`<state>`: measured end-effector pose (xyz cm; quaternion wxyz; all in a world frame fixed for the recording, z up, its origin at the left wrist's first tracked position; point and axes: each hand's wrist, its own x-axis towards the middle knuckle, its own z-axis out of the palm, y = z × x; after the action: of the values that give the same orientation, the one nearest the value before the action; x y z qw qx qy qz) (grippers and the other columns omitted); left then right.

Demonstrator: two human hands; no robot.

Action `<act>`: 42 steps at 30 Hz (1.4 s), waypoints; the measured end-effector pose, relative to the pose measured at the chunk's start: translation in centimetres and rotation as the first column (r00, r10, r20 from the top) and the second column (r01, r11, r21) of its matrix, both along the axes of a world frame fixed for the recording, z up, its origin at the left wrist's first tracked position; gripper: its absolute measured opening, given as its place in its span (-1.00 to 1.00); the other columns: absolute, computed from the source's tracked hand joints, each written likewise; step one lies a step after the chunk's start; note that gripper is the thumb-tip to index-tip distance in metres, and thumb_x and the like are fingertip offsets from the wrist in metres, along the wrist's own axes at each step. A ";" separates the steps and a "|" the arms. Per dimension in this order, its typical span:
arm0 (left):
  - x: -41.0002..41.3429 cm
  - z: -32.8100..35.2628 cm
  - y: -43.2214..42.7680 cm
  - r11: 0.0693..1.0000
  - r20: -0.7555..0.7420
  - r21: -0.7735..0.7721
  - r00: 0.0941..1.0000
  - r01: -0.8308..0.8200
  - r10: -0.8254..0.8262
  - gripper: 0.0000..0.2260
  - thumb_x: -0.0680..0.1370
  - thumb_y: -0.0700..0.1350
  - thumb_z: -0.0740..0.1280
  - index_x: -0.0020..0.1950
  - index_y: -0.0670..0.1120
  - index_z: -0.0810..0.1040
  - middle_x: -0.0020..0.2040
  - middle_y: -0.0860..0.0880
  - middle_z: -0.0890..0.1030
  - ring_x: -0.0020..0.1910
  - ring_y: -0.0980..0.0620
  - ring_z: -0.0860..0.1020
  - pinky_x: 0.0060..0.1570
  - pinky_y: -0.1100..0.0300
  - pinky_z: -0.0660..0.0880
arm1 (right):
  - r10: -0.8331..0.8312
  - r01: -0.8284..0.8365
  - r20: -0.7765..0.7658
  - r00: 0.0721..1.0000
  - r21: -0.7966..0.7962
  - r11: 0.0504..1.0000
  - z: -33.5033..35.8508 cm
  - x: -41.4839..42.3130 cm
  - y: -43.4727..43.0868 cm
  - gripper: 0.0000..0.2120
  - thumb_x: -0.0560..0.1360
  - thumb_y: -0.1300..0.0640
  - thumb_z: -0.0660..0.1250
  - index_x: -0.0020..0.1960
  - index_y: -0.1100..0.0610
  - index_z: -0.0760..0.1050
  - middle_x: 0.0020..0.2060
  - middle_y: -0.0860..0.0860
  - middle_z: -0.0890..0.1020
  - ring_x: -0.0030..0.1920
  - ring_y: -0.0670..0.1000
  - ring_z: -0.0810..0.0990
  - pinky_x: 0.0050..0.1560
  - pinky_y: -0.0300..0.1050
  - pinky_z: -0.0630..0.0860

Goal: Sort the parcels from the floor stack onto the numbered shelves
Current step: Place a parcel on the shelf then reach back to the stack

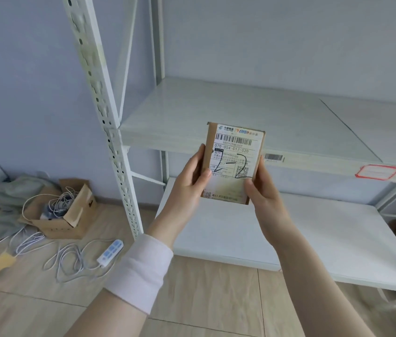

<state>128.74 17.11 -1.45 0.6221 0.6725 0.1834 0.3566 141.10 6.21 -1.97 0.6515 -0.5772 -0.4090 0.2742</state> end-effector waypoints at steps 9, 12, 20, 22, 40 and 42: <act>6.5 2.5 9.7 0.993 0.077 0.119 0.997 -0.008 -0.001 -0.51 0.60 -0.35 0.16 0.51 -0.17 0.16 0.44 -0.08 0.36 0.39 0.15 0.36 0.36 0.34 0.29 | 0.016 -0.025 0.088 0.996 0.104 0.994 2.7 7.0 9.3 -0.36 0.48 0.19 0.15 0.52 0.16 0.05 0.44 0.04 0.34 0.44 -0.04 0.30 0.35 -0.05 0.36; 7.9 2.7 12.1 0.993 0.093 0.110 0.995 -0.038 0.027 -0.52 0.58 -0.37 0.17 0.48 -0.13 0.20 0.42 -0.05 0.39 0.35 0.20 0.39 0.33 0.35 0.33 | 0.029 -0.040 0.097 0.995 0.114 0.993 3.2 9.0 12.0 -0.34 0.46 0.22 0.18 0.52 0.18 0.06 0.45 0.01 0.33 0.44 -0.10 0.31 0.42 -0.03 0.31; 10.1 2.2 18.1 0.998 0.074 0.058 0.997 -0.016 0.011 -0.54 0.56 -0.43 0.17 0.39 -0.07 0.24 0.37 -0.05 0.41 0.28 0.29 0.44 0.24 0.40 0.37 | 0.007 -0.014 0.059 0.998 0.117 0.993 2.0 11.3 17.8 -0.35 0.43 0.31 0.21 0.48 0.24 0.10 0.44 0.03 0.32 0.45 -0.06 0.29 0.40 -0.14 0.33; 10.2 1.8 18.7 0.998 0.055 0.059 0.998 -0.006 0.003 -0.54 0.56 -0.42 0.17 0.39 -0.05 0.24 0.37 -0.03 0.41 0.30 0.27 0.43 0.25 0.39 0.36 | 0.000 -0.004 0.037 0.999 0.108 0.994 1.6 11.3 18.4 -0.35 0.40 0.30 0.22 0.47 0.25 0.12 0.44 0.05 0.32 0.46 -0.04 0.28 0.45 0.00 0.26; 9.2 0.8 21.2 0.992 -0.157 0.117 0.987 0.046 -0.027 -0.21 0.37 -0.18 0.48 0.50 -0.11 0.14 0.48 -0.03 0.28 0.47 0.12 0.24 0.46 0.05 0.22 | -0.172 0.191 0.168 0.971 -0.103 0.976 0.5 11.3 17.8 -0.14 0.35 0.28 0.49 0.51 0.06 0.11 0.44 -0.05 0.30 0.44 -0.11 0.28 0.46 -0.06 0.25; 9.5 0.8 21.5 0.986 -0.211 0.153 0.977 0.070 -0.037 -0.22 0.38 -0.22 0.50 0.49 -0.10 0.17 0.43 0.01 0.36 0.43 0.16 0.31 0.44 0.10 0.26 | -0.148 0.177 0.180 0.972 -0.155 0.972 0.4 11.7 18.0 -0.10 0.33 0.26 0.51 0.52 0.07 0.09 0.46 -0.05 0.28 0.45 -0.11 0.26 0.46 -0.07 0.24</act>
<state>138.23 38.62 -0.65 0.5533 0.7582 0.1999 0.2810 152.78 24.16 -1.53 0.5836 -0.6831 -0.3887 0.2040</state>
